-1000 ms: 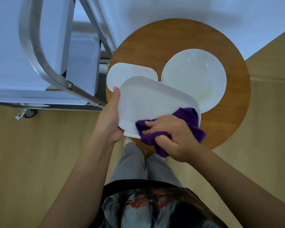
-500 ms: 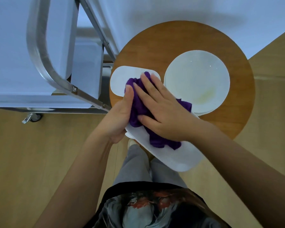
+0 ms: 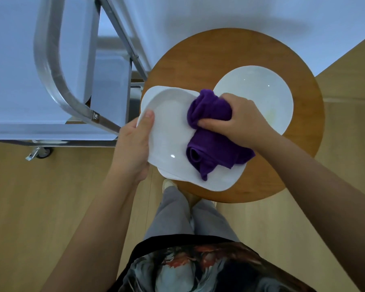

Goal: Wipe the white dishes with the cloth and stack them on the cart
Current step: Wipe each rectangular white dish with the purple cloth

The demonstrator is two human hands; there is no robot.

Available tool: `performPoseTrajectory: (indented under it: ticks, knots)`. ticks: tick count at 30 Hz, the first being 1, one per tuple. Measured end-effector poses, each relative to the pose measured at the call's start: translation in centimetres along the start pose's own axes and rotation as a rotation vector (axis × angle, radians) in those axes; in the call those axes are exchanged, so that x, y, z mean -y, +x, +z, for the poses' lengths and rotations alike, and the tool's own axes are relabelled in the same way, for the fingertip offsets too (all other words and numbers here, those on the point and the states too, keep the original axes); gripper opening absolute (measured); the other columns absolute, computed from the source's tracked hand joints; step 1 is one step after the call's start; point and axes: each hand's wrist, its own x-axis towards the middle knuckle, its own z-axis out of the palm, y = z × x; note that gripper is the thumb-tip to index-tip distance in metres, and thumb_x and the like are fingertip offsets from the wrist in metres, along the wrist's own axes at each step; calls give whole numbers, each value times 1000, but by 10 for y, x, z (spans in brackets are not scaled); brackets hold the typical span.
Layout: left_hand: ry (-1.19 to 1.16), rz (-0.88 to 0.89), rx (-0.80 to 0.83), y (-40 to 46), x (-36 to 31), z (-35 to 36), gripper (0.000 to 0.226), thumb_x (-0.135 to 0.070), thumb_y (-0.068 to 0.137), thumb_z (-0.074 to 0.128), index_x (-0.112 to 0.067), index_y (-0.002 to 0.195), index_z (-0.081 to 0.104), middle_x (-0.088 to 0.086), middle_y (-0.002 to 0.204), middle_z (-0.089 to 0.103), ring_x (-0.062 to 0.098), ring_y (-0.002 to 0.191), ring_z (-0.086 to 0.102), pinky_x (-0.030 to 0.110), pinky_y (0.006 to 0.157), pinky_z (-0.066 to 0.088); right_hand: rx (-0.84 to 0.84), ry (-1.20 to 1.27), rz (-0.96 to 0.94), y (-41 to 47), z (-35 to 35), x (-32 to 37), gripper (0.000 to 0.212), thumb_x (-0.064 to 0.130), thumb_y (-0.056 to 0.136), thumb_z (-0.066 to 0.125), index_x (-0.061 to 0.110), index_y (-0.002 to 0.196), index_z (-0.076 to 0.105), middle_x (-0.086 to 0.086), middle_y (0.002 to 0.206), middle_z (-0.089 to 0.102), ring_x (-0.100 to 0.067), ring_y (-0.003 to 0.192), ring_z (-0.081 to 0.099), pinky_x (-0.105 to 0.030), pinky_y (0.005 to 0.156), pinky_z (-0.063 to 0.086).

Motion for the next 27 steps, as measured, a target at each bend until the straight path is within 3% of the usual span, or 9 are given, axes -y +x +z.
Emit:
performPoseTrajectory:
  ticks: [5, 10, 13, 18, 22, 25, 27]
  knots:
    - [-63, 41, -86, 0, 4, -1, 18, -28, 98, 48, -19, 95, 64, -7, 81, 74, 13, 77, 72, 26, 59, 56, -145, 157, 157, -22, 11, -6, 35, 59, 66, 71, 39, 81, 47, 21, 80, 55, -3, 74, 55, -14, 58, 41]
    - [-181, 24, -191, 3, 0, 2, 19, -26, 96, 51, -14, 95, 66, 0, 87, 75, 18, 82, 72, 34, 65, 58, -322, 315, 298, -38, 19, -4, 35, 56, 67, 72, 42, 84, 46, 23, 82, 56, 5, 75, 57, -8, 56, 43]
    - [-392, 40, -223, 8, -14, 8, 40, -30, 96, 48, -1, 122, 56, 20, 123, 62, 36, 111, 61, 59, 91, 49, -453, 632, 439, -52, 34, 0, 29, 44, 71, 75, 33, 91, 57, 12, 85, 66, -4, 76, 65, -18, 61, 54]
    - [-487, 50, -293, 8, -15, 35, 41, -36, 93, 52, -6, 120, 58, 17, 119, 64, 37, 109, 62, 59, 90, 49, -621, 1235, 694, -56, 71, 26, 20, 29, 78, 74, 24, 96, 65, 8, 86, 73, -9, 79, 70, -29, 70, 58]
    - [-559, -145, -385, -5, 10, 55, 52, -55, 85, 56, -13, 117, 62, 11, 109, 71, 31, 101, 68, 50, 90, 52, -526, 1306, 699, -51, 87, 41, 37, 28, 73, 78, 20, 106, 63, 5, 91, 72, -10, 80, 70, -25, 66, 57]
    - [-521, -182, -352, 0, 17, 48, 62, -60, 86, 51, -11, 124, 58, 15, 123, 64, 33, 112, 62, 48, 96, 48, -305, 1155, 668, -56, 81, 38, 27, 23, 72, 78, 20, 96, 65, 3, 86, 72, -15, 81, 69, -29, 67, 57]
    - [-594, -117, -377, 8, 14, 33, 46, -52, 91, 52, -14, 115, 61, 11, 112, 71, 31, 102, 67, 49, 89, 53, -129, 946, 623, -67, 64, 26, 18, 19, 71, 76, 21, 85, 65, 4, 78, 72, -18, 79, 68, -34, 70, 57]
